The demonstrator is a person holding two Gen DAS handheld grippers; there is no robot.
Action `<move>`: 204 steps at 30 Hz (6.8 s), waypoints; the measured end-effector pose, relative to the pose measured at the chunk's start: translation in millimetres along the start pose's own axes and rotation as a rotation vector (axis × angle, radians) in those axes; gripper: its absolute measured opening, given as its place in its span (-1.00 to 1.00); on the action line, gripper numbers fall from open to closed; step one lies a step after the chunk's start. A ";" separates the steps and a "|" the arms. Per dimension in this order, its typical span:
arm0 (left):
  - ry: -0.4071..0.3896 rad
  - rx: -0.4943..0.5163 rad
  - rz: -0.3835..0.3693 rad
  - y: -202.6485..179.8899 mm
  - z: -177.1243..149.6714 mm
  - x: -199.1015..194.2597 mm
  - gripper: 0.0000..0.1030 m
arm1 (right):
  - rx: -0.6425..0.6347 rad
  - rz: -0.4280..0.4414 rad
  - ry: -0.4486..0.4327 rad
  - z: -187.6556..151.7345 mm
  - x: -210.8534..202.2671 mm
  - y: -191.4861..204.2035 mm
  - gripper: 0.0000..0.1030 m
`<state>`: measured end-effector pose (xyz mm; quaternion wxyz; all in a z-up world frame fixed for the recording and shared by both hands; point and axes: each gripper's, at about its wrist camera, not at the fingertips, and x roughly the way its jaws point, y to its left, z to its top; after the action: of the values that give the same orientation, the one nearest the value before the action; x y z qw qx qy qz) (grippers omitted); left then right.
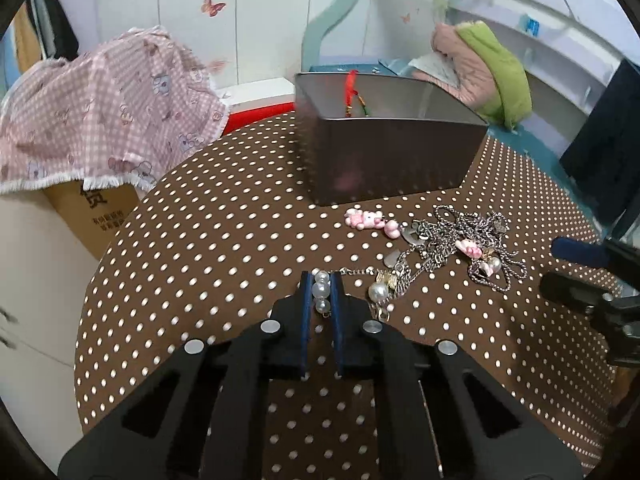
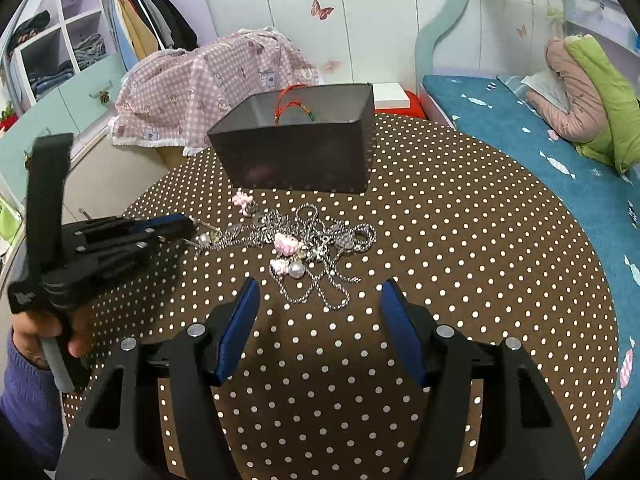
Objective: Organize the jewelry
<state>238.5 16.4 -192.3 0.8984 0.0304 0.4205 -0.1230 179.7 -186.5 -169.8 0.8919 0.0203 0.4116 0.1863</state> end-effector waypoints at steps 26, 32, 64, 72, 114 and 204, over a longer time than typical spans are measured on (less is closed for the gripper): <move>-0.164 -0.095 -0.191 19.1 7.1 -103.4 -0.82 | -0.090 -0.052 0.022 6.3 27.9 29.2 -0.41; -0.178 -0.077 -0.218 9.4 16.5 -106.4 -0.82 | -0.114 -0.079 0.030 11.5 38.4 31.4 -0.64; -0.190 0.044 -0.322 -37.6 133.1 -92.8 -0.82 | 0.036 0.165 -0.170 104.2 -39.3 1.9 -0.81; -0.180 0.030 -0.309 -34.9 172.0 -73.9 -0.82 | 0.091 0.224 -0.135 135.4 -10.7 -7.3 -0.81; -0.162 0.008 -0.003 17.7 72.5 -67.0 0.55 | 0.014 0.093 -0.086 80.3 -12.0 1.6 -0.23; -0.062 -0.019 -0.261 -13.2 100.2 -55.5 -0.79 | -0.032 0.087 -0.123 89.8 -20.6 5.2 -0.77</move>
<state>276.0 -1.4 -84.7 0.8875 -0.0371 0.3941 -0.2359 232.5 -178.3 -94.5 0.9067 0.0350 0.3518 0.2299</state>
